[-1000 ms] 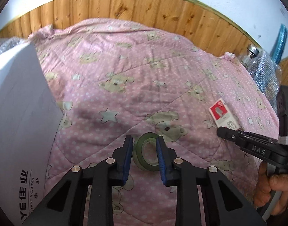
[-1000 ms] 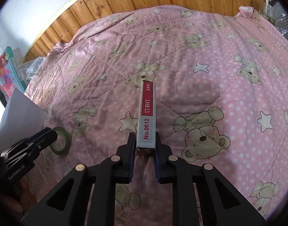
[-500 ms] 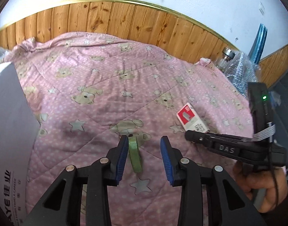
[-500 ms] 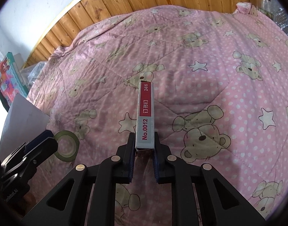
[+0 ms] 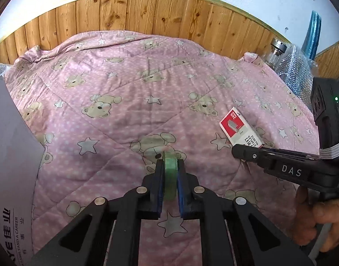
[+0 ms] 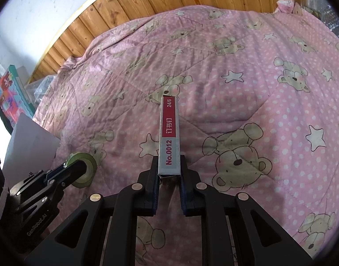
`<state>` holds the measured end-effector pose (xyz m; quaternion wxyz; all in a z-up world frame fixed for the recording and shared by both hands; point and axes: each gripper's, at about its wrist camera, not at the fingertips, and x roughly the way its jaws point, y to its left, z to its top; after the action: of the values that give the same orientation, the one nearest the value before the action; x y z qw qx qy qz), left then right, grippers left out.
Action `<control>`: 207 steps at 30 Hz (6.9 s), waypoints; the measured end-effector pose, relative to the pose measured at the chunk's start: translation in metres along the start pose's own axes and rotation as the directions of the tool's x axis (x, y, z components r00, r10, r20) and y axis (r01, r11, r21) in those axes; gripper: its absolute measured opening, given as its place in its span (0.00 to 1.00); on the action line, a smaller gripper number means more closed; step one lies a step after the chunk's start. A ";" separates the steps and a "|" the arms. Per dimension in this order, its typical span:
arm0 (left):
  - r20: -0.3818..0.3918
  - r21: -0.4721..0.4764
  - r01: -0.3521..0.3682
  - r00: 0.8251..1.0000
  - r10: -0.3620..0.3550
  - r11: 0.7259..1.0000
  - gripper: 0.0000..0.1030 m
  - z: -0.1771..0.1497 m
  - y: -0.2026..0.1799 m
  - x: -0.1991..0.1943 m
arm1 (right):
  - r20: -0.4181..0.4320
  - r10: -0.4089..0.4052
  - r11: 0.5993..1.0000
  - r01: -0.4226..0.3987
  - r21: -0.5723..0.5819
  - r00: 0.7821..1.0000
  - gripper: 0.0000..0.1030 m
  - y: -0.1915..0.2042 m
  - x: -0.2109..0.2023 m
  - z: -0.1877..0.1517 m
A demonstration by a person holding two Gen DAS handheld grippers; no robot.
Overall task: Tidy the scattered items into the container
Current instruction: 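Close the right gripper on the staple box while the left grips the tape roll edge, then lift and carry the staple box in the right gripper and tape roll in the left to the box, then lower into the box and open the right gripper while the left releases the tape roll, then withdraw both open grippers up from the filled box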
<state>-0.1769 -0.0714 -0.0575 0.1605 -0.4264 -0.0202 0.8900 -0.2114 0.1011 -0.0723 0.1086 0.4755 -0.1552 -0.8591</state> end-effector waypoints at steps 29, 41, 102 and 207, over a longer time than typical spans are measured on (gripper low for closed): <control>-0.100 -0.078 -0.037 0.995 0.029 0.996 0.10 0.005 0.013 -0.032 | 0.028 -0.015 0.998 0.017 -0.066 0.999 0.15 0.055 -0.047 -0.009; -0.040 -0.095 -0.022 0.999 0.018 0.995 0.10 0.003 0.023 -0.093 | 0.055 0.009 0.992 -0.001 -0.128 0.998 0.15 0.113 -0.087 -0.032; 0.246 -0.423 -0.031 0.958 0.148 0.906 0.10 -0.068 0.261 -0.344 | 0.033 0.184 0.847 -0.141 -0.513 0.982 0.15 0.405 -0.145 -0.111; -0.108 -0.434 -0.154 0.987 0.118 0.888 0.49 -0.046 0.217 -0.253 | -0.310 0.043 0.767 -0.230 -0.599 0.950 0.41 0.400 -0.040 -0.045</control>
<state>-0.0524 -0.3587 0.0664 -0.0023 -0.4864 -0.1848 0.8539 -0.1365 -0.2642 0.0841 0.3443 0.5152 0.1225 -0.7753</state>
